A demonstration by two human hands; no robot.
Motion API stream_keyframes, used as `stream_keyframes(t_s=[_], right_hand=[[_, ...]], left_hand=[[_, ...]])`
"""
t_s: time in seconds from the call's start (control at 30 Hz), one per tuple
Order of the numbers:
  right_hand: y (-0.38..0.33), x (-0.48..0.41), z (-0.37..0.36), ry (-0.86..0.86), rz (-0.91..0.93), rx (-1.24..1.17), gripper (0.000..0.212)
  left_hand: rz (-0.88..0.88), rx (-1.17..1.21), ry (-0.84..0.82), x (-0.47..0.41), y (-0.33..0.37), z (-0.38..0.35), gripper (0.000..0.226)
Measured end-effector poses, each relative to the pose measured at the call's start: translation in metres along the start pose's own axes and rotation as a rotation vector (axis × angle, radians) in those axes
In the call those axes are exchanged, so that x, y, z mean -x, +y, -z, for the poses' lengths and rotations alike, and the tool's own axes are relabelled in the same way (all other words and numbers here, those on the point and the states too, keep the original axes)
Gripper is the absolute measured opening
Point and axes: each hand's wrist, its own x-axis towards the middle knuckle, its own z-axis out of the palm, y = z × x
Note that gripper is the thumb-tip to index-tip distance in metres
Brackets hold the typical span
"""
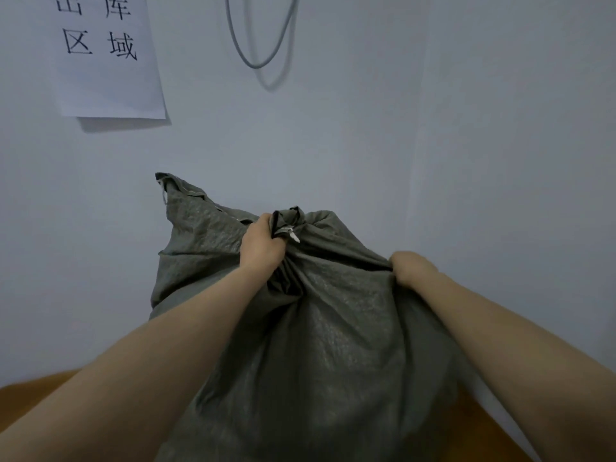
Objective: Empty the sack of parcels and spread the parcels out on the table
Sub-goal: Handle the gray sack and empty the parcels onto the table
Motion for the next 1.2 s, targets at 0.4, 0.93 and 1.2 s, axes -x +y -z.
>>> stream_keyframes(t_s=[0.4,0.93,1.2], right_hand=[[-0.030,-0.019,0.061,0.380,0.079,-0.377,0.025],[-0.058,-0.027,0.099,0.481,0.177,-0.434,0.022],[-0.071,-0.026,0.110,0.518,0.226,-0.439,0.025]], left_hand=[[0.075,0.018,0.101,-0.012,0.000,0.022,0.030],[0.077,0.007,0.201,-0.032,-0.001,0.040,0.032],[0.078,-0.002,0.229,-0.039,-0.004,0.050,0.031]])
